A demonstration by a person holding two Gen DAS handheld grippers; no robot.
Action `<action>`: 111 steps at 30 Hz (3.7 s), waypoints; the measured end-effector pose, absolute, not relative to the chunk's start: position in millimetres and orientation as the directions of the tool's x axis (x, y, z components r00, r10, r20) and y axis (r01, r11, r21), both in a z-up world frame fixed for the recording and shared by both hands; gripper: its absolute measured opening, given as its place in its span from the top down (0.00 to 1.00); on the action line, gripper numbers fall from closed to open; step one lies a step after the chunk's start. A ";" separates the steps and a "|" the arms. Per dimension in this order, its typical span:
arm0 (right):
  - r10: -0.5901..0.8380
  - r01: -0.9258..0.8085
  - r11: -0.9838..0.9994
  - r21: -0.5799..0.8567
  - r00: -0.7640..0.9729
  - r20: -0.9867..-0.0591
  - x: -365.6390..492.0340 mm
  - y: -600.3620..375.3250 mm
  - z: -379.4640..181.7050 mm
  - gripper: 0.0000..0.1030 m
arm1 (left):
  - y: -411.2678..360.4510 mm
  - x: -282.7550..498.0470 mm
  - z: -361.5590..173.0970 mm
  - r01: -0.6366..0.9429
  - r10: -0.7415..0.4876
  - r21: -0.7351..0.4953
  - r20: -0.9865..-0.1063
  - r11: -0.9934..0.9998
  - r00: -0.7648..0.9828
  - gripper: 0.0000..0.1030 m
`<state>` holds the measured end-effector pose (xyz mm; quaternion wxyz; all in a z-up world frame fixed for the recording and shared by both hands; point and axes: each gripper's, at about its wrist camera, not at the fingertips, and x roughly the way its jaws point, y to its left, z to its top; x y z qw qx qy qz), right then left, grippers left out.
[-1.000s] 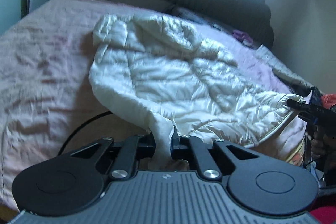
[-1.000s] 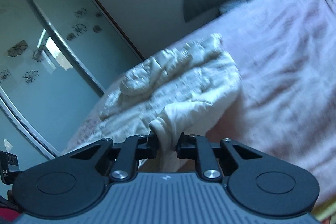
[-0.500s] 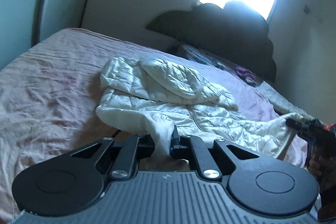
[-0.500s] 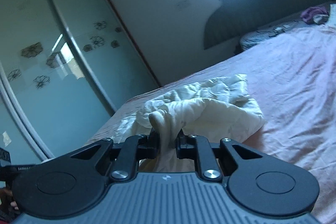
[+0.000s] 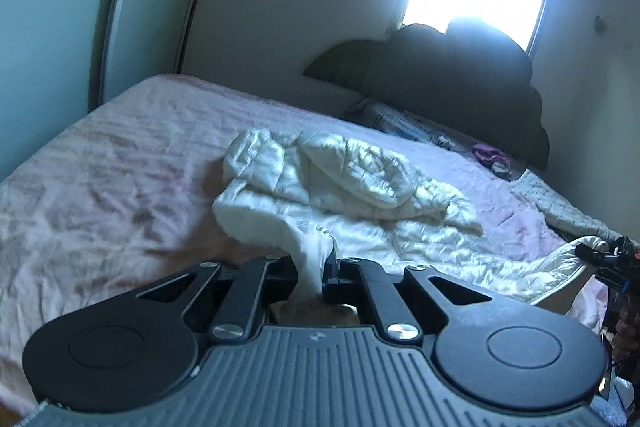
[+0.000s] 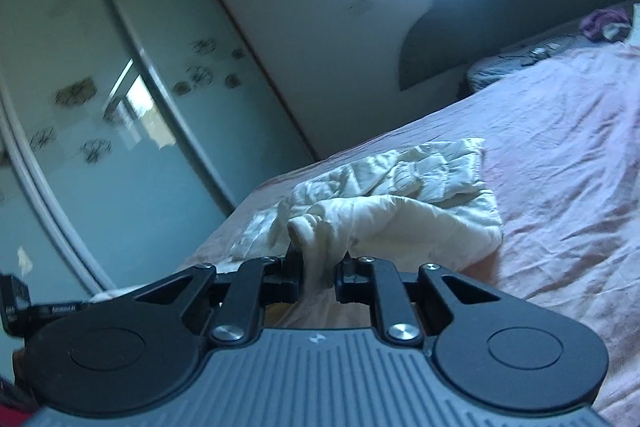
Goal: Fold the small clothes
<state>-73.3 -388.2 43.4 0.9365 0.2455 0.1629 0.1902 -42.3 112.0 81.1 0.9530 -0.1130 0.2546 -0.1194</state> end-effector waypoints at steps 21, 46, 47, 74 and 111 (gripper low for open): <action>0.317 -0.238 0.848 0.474 0.944 -0.091 28.9 -384.0 70.7 0.85 | 88.9 64.6 112.7 0.112 -0.198 -0.239 -0.374 0.965 0.906 0.93; 0.202 -0.114 0.906 0.407 0.962 -0.181 218.4 -367.3 77.6 0.85 | 52.1 280.1 93.6 0.017 -0.037 -0.047 -0.474 0.999 0.879 0.92; 0.194 -0.102 0.909 0.404 0.961 -0.195 226.5 -366.6 73.9 0.85 | 49.8 290.0 89.3 0.010 -0.026 -0.037 -0.486 0.999 0.874 0.92; 0.119 -0.002 0.941 0.338 0.938 -0.326 274.7 -345.4 44.0 0.19 | 61.4 367.5 49.6 -0.168 0.124 -0.015 -0.611 0.986 0.782 0.10; 0.167 -0.131 0.986 0.105 0.830 -0.532 320.7 -242.8 12.3 0.09 | -3.9 379.4 -16.4 0.000 0.144 0.228 -0.615 0.974 0.775 0.00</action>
